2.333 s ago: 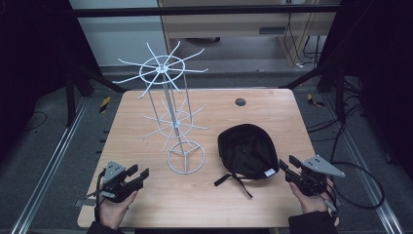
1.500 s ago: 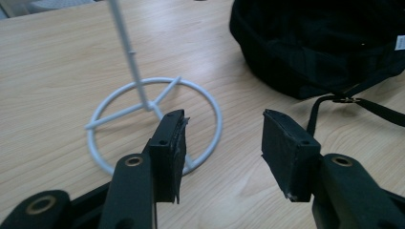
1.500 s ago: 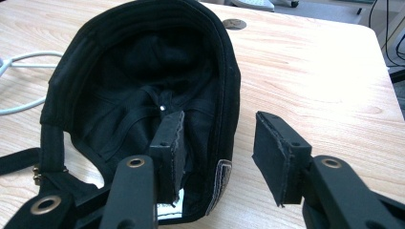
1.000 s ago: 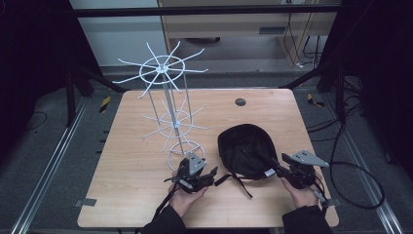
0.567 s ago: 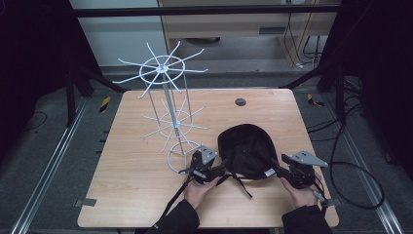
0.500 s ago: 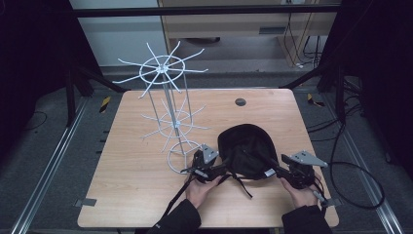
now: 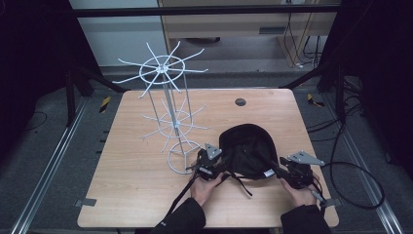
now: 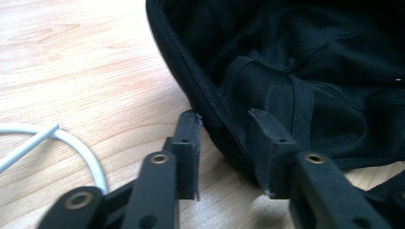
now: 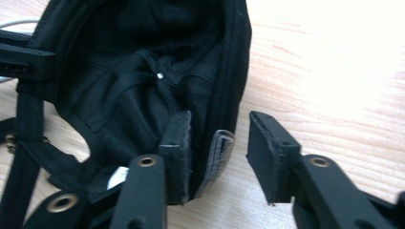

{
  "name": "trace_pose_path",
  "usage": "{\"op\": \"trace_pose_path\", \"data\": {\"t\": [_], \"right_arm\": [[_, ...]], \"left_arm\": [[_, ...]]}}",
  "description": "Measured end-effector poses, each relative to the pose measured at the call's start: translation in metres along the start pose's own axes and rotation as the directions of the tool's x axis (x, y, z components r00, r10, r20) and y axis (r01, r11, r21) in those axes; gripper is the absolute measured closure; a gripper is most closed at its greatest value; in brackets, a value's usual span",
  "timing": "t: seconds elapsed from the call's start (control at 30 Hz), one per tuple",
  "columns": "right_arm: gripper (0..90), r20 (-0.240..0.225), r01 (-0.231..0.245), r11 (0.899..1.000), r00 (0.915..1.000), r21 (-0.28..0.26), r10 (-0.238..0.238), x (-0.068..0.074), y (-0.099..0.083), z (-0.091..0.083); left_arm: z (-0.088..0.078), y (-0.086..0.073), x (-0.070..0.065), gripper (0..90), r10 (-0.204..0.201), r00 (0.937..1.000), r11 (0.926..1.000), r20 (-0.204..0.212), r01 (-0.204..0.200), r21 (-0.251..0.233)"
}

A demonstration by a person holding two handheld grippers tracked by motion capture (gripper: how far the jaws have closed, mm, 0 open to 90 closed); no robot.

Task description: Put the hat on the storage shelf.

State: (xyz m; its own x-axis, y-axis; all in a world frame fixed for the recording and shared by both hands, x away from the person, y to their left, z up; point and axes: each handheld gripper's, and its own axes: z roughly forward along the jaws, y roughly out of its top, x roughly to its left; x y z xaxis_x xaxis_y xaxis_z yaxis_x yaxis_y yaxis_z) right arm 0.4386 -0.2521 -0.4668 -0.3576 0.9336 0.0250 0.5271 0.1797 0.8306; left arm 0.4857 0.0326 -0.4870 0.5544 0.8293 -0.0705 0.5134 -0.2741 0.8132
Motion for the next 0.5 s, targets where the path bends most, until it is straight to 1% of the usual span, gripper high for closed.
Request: {"op": "trace_pose_path", "data": {"t": [0.03,0.07,0.13,0.17,0.23,0.3,0.33,0.37,0.4,0.47,0.5], "right_arm": [[64.2,-0.005,-0.015,1.0,0.9999,0.009,0.015,0.0,0.0,0.0],[66.5,-0.007,-0.015,1.0,0.9999,0.011,0.015,-0.001,0.0,0.001],[72.8,-0.011,-0.03,0.999,0.9995,0.017,0.03,-0.002,0.0,0.002],[74.1,-0.014,-0.033,0.999,0.9993,0.022,0.033,-0.003,0.0,0.002],[78.8,-0.01,-0.035,0.999,0.9993,0.03,0.035,-0.003,0.001,0.002],[81.1,-0.015,-0.044,0.998,0.9989,0.035,0.044,-0.003,0.003,0.001],[81.8,-0.009,-0.037,0.999,0.9993,0.029,0.038,-0.004,0.003,0.001],[82.2,-0.013,-0.046,0.999,0.9989,0.023,0.046,-0.003,0.004,-0.001],[82.5,-0.013,-0.04,0.999,0.9991,0.01,0.04,-0.004,0.006,-0.003],[82.9,-0.018,-0.046,0.999,0.9988,-0.022,0.045,-0.002,0.009,-0.009],[83.0,-0.013,-0.031,0.998,0.9995,-0.049,0.03,-0.002,0.01,-0.013]], "left_arm": [[0.001,0.0,0.001,70.3,0.004,1.0,0.9999,-0.002,-0.004,0.011],[0.001,0.0,0.001,72.6,0.0,1.0,0.9998,0.001,0.0,0.018],[0.003,-0.001,0.0,76.6,-0.013,0.9998,0.9997,0.013,0.013,0.019],[0.004,0.0,0.0,78.4,-0.017,0.9997,0.9997,0.019,0.016,0.02],[0.005,0.0,0.0,79.6,-0.015,0.9996,0.9997,0.023,0.015,0.02],[0.006,0.001,-0.001,80.3,-0.019,0.9994,0.9995,0.028,0.018,0.024],[0.006,0.001,-0.001,80.6,-0.024,0.9992,0.9994,0.033,0.023,0.025],[0.006,0.001,-0.002,80.7,-0.023,0.999,0.9993,0.038,0.022,0.029],[0.007,0.001,-0.002,80.9,-0.028,0.9986,0.9993,0.044,0.027,0.027],[0.008,0.001,-0.005,81.1,-0.027,0.998,0.9993,0.058,0.026,0.028],[0.009,0.001,-0.006,81.2,-0.029,0.9975,0.9993,0.064,0.028,0.025]]}}
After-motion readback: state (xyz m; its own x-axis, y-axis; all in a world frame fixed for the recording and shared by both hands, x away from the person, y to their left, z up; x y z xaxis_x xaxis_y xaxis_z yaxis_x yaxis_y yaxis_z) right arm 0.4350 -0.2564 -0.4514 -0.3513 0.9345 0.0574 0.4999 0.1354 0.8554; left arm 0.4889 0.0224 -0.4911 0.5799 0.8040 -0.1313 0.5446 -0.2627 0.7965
